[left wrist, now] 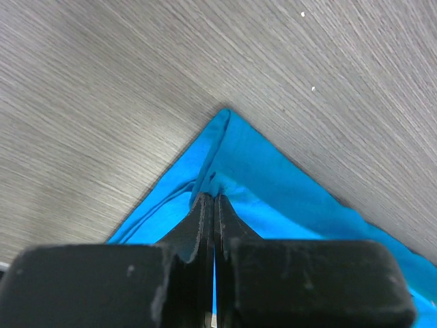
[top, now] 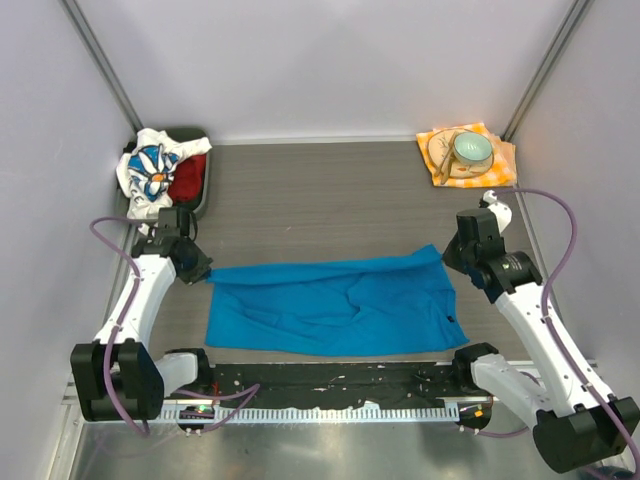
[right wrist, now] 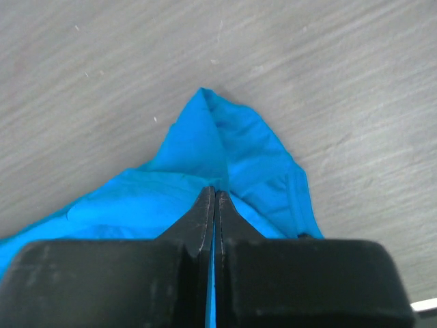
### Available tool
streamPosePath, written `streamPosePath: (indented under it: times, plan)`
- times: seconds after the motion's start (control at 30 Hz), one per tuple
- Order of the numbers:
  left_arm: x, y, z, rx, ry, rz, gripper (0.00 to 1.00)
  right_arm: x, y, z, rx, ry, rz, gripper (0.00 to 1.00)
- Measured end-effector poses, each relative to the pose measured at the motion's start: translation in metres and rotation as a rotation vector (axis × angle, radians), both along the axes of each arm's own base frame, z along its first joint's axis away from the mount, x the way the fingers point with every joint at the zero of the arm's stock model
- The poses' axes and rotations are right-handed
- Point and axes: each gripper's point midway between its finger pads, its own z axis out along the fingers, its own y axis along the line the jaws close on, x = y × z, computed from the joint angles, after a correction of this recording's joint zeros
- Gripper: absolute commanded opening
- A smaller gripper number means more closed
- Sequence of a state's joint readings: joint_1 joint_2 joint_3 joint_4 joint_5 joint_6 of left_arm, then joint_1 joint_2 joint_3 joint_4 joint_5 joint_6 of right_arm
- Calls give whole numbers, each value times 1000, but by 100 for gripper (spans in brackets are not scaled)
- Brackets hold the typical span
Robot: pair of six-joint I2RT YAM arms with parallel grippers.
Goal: Fold and stack the t-shirts
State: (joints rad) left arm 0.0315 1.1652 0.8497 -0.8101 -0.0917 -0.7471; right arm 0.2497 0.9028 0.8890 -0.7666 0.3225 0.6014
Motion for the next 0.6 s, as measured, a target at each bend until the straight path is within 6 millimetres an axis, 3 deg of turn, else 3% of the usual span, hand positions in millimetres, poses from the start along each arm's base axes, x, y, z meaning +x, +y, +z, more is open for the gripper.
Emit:
streamPosePath:
  times: [0.2, 0.6]
  plan:
    - [-8, 1, -1, 4, 18, 0, 0, -34, 7, -23, 49, 100, 29, 1]
    - [-18, -5, -7, -27, 54, 1, 0, -81, 18, -31, 119, 219, 78, 1]
